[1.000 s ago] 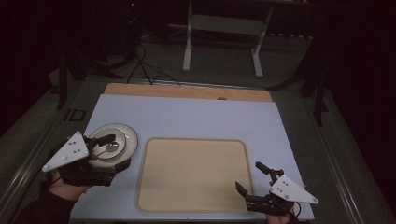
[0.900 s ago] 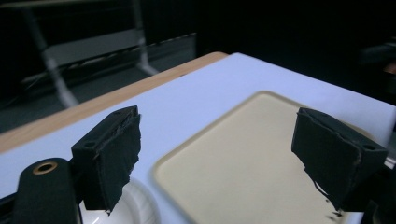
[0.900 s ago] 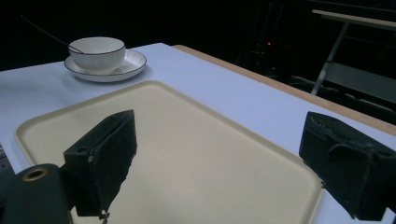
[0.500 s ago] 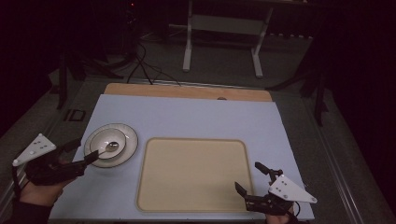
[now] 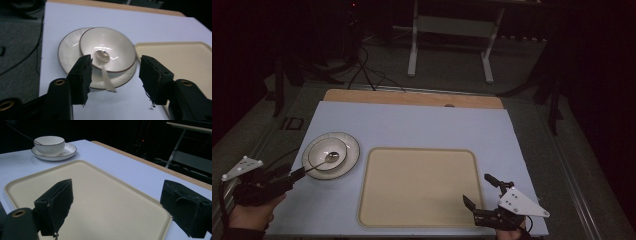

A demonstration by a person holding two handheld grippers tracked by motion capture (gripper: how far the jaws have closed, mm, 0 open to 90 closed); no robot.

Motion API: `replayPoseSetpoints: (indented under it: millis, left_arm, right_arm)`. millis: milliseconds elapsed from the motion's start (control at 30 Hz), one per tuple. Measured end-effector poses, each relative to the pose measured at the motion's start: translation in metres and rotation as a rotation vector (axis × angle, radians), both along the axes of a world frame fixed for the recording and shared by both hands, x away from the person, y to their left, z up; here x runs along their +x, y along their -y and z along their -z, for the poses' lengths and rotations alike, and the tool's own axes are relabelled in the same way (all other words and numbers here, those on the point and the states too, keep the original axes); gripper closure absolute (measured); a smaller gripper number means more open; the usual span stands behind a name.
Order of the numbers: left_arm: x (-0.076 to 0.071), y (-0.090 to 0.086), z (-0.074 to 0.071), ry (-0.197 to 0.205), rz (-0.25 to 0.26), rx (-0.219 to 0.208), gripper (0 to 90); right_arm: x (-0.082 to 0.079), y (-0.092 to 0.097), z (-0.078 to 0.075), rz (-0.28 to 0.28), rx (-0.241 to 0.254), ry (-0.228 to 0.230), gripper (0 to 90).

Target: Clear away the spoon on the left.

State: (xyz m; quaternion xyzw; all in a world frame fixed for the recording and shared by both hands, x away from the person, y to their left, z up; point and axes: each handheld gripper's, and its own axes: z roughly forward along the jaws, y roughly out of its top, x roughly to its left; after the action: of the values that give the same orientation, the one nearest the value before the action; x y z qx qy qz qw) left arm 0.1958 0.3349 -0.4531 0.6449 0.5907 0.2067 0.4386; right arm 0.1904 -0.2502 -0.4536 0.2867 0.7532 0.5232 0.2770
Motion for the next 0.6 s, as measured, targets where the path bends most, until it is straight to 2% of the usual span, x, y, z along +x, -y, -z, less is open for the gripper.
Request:
replayPoseSetpoints:
  millis: [133,233,300,367,600]
  left_arm:
    - [0.002,0.001,0.002,-0.023,-0.023,0.007,48.7]
    - [0.005,-0.002,0.007,-0.051,-0.040,-0.015,51.9]
    - [0.006,-0.003,0.010,-0.064,-0.052,-0.012,54.7]
    - [0.007,-0.003,0.013,-0.075,-0.046,-0.011,56.2]
    - [0.008,-0.007,0.021,-0.105,-0.056,-0.071,65.2]
  right_arm:
    - [0.001,0.000,0.001,0.002,-0.002,-0.005,11.5]
    - [0.001,0.000,0.001,0.003,-0.003,-0.007,11.5]
    - [0.001,0.000,0.001,0.002,-0.002,-0.007,11.5]
    - [0.001,0.000,0.001,0.003,-0.003,-0.007,11.5]
    - [0.001,0.000,0.001,0.002,-0.006,-0.010,11.5]
